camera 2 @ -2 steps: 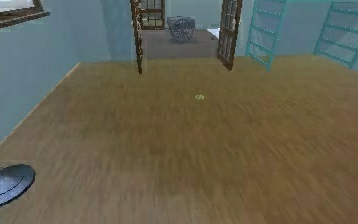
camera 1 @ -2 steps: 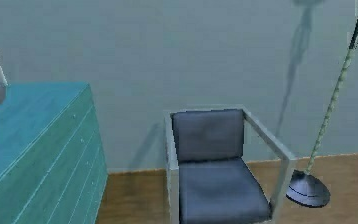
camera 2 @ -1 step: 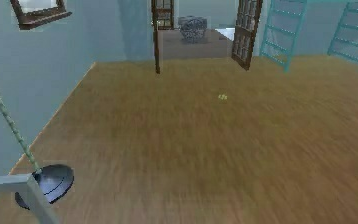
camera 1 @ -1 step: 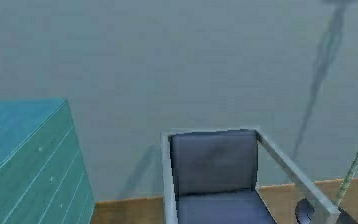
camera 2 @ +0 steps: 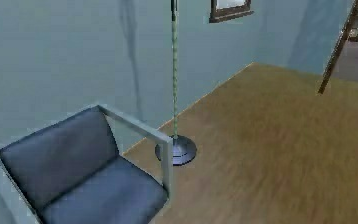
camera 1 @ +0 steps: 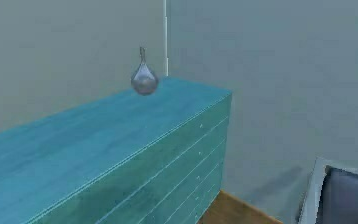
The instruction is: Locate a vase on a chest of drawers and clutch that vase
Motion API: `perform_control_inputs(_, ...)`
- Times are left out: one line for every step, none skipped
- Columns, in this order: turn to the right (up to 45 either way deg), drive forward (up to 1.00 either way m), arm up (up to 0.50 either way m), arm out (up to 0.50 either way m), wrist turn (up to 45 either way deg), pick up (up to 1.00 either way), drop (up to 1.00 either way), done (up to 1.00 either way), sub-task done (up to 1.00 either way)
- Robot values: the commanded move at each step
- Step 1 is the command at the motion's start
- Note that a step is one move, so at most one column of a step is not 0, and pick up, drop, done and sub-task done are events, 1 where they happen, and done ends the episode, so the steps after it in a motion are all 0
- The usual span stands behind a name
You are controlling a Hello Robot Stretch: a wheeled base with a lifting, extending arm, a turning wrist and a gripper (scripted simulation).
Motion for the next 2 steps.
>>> perform_control_inputs(-45.0, 0.0, 0.0, 0.0, 0.0, 0.0, 0.0, 0.0, 0.0)
perform_control_inputs(-45.0, 0.0, 0.0, 0.0, 0.0, 0.0, 0.0, 0.0, 0.0)
